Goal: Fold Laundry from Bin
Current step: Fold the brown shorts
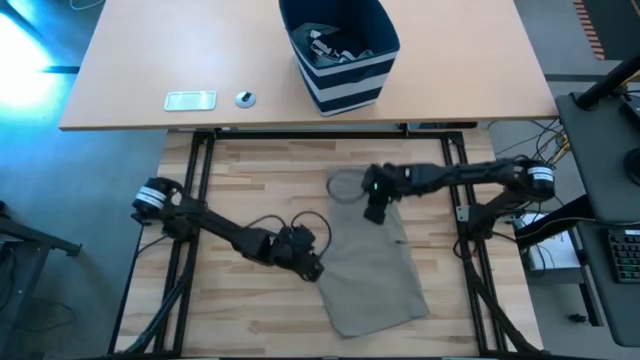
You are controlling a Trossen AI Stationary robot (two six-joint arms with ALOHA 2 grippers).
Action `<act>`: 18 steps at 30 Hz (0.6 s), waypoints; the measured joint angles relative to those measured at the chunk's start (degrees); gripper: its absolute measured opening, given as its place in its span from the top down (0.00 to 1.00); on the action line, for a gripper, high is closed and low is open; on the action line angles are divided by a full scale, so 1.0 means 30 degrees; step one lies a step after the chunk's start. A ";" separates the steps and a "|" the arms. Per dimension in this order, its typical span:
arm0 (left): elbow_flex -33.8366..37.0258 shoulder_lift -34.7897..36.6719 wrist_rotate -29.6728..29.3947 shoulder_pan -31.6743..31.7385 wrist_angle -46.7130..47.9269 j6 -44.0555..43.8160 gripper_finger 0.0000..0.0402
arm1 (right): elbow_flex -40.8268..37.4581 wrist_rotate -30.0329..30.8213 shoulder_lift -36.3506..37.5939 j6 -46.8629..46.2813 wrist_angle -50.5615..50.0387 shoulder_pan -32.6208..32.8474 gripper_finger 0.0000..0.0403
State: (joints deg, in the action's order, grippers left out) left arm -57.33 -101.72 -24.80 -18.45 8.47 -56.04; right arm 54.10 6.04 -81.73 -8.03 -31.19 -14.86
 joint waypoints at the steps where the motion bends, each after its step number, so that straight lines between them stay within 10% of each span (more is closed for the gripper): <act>1: 0.0189 0.0044 -0.0200 0.0224 -0.0034 0.0377 0.60 | 0.0079 -0.0041 -0.0090 0.0173 -0.0004 -0.0777 0.73; 10: 0.0367 -0.2180 0.0427 0.0629 -0.3963 0.1839 0.60 | 0.0492 -0.2162 -0.3299 0.1069 0.0197 -0.6039 0.90; 18: 0.0154 -0.3597 0.0757 0.0151 -0.4352 -0.0042 0.60 | 0.4772 0.0247 -0.7859 0.3538 0.0612 -0.6830 0.98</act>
State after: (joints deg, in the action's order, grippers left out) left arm -56.87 -112.51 -22.53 -18.00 -4.59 -56.16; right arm 68.41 6.78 -105.30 2.59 -29.36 -35.35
